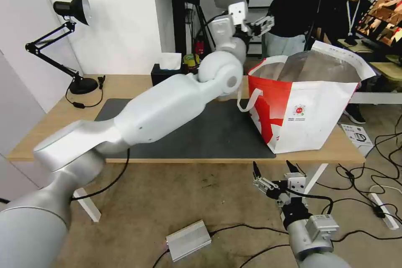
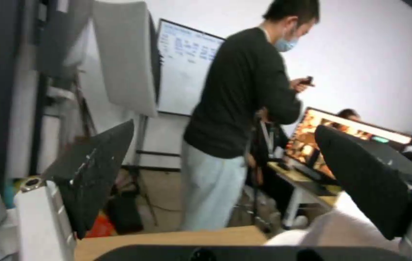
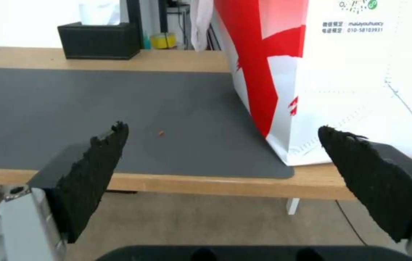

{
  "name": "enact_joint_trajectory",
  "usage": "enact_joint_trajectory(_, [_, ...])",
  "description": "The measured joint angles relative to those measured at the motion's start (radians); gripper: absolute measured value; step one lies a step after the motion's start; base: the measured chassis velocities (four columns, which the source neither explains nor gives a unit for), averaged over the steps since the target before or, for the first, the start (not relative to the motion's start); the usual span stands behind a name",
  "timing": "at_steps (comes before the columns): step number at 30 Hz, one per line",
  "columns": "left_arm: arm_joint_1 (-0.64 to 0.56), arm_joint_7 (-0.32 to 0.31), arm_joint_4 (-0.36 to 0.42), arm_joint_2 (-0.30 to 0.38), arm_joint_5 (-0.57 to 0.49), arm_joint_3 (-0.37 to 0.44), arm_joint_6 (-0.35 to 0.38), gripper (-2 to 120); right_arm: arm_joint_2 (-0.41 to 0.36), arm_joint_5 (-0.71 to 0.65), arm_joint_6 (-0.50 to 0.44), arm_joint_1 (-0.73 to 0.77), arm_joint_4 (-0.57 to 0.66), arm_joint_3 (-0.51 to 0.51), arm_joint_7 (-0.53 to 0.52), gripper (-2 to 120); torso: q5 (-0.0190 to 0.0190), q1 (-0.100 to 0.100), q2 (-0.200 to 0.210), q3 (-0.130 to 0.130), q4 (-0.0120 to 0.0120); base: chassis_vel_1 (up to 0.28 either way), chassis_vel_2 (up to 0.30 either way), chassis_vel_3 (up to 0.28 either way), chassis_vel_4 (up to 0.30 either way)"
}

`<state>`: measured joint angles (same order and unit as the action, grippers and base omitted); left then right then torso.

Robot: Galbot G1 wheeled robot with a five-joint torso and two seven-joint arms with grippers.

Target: Pick up the trash from the table and place it into the takeout bag.

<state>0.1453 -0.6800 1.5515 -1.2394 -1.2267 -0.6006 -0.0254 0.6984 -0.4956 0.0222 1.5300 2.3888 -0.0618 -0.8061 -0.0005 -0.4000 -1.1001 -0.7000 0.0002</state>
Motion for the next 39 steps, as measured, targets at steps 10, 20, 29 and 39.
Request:
enact_joint_trajectory(10, [-0.123, -0.027, 0.141, 0.133, 0.121, 0.030, -0.031, 100, 0.000, 0.000, 0.000, 0.000, 0.000, 0.000, 0.000, 100, 0.0003, 0.000, 0.000, 0.000, -0.0003, 0.000, 0.000, 0.000, 0.000])
enact_joint_trajectory(20, [-0.351, -0.040, 0.334, 0.304, 0.247, 0.164, -0.025, 100, 0.000, 0.000, 0.000, 0.000, 0.000, 0.000, 0.000, 100, 0.0002, 0.000, 0.000, 0.000, -0.0001, 0.000, 0.000, 0.000, 0.000])
enact_joint_trajectory(29, [-0.569, -0.029, 0.435, 0.362, 0.335, 0.322, -0.001, 100, 0.000, 0.000, 0.000, 0.000, 0.000, 0.000, 0.000, 100, 0.0003, 0.000, 0.000, 0.000, -0.0003, 0.000, 0.000, 0.000, 0.000])
enact_joint_trajectory(39, [-1.018, 0.082, 0.598, 0.417, 0.492, 0.652, 0.002, 100, 0.000, 0.000, 0.000, 0.000, 0.000, 0.000, 0.000, 100, 0.0005, 0.000, 0.000, 0.000, 0.0000, 0.000, 0.000, 0.000, 0.000])
